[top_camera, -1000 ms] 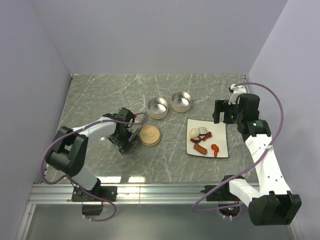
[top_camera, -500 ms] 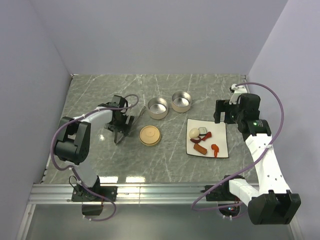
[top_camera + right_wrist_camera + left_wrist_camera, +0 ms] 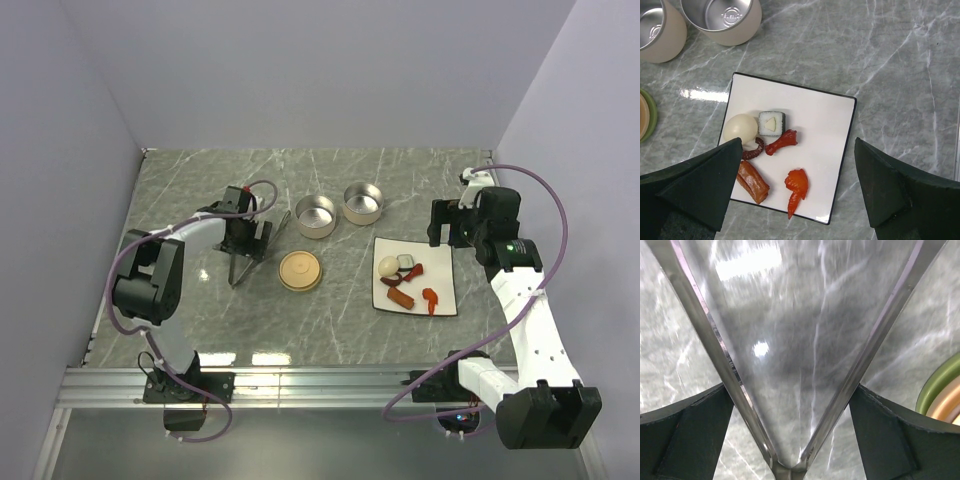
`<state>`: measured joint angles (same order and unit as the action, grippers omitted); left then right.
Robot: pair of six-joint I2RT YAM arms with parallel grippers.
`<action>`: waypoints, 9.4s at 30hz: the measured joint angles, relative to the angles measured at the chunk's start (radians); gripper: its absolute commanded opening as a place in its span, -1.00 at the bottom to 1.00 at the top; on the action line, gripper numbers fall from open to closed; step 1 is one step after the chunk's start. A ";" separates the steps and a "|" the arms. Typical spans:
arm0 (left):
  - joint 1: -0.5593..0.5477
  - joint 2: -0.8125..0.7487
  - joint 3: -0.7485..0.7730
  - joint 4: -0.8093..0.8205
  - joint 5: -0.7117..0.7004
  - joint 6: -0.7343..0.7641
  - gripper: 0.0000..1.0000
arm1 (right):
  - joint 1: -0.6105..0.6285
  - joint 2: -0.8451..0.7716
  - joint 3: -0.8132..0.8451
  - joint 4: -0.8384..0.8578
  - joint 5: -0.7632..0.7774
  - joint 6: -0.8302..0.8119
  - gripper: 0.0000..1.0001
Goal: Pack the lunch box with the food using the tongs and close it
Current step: Grab the clamp with the left arm, then pass the clamp from the left arm to the right, then pass the clamp from the right arm to the left, then pick up the food using the clamp
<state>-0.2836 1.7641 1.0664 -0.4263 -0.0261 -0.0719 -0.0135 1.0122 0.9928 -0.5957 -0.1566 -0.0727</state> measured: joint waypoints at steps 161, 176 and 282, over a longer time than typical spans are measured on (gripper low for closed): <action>-0.255 -0.337 0.359 -0.525 0.766 0.193 0.00 | 1.000 0.232 0.050 0.393 0.064 -1.174 -1.00; -0.250 -0.381 0.327 -0.441 0.749 0.129 -0.14 | 1.002 0.228 0.040 0.394 0.072 -1.202 -1.00; -0.575 0.118 0.460 -0.272 0.236 0.369 0.05 | -0.243 0.204 0.507 -0.266 -0.584 0.109 0.99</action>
<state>-0.8589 1.8824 1.5269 -0.6983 0.2100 0.2966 -0.2562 1.2160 1.5002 -0.8612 -0.7410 0.0360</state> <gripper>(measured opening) 0.535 0.996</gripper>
